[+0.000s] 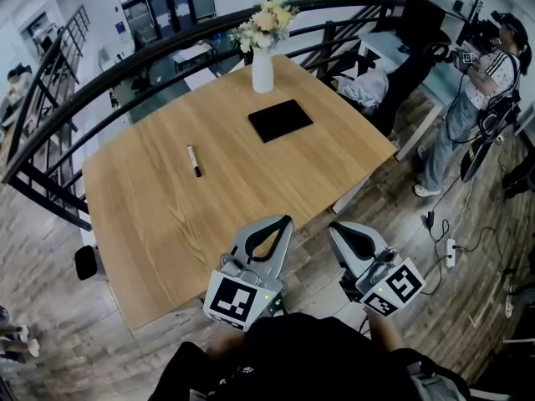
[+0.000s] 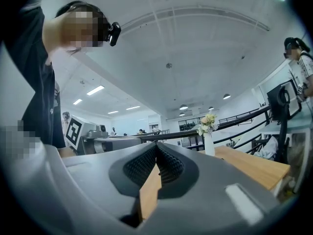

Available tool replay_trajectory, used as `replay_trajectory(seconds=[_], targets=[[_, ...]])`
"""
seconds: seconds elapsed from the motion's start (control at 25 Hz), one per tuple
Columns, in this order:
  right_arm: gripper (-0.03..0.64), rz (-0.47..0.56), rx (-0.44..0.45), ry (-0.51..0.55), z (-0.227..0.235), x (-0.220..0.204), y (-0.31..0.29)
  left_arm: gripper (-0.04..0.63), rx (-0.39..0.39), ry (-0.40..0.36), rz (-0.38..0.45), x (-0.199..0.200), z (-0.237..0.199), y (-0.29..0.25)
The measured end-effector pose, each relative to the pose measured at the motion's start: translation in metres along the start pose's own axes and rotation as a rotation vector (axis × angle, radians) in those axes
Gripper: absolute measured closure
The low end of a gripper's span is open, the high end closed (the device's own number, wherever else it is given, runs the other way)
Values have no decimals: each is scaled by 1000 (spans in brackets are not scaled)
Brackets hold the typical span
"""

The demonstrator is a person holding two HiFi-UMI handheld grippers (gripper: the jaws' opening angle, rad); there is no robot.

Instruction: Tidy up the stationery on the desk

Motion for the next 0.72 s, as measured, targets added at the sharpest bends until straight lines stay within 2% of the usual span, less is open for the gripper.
replay_trajectory(seconds=[0.32, 0.72], targets=[[614, -24, 24, 13, 0, 1, -45, 603, 27, 25, 4, -9, -43, 4], [615, -51, 62, 10, 6, 5, -65, 603, 81, 55, -23, -12, -58, 10]])
Point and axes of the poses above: the fingertips, and each gripper's own axes: y backward along the fingers, z to its right, x out of its top, the point moved 4 cm from there along y, backward along the fingers, and after that the axes turned 11 degrees about -z, right-handed, at the moved point
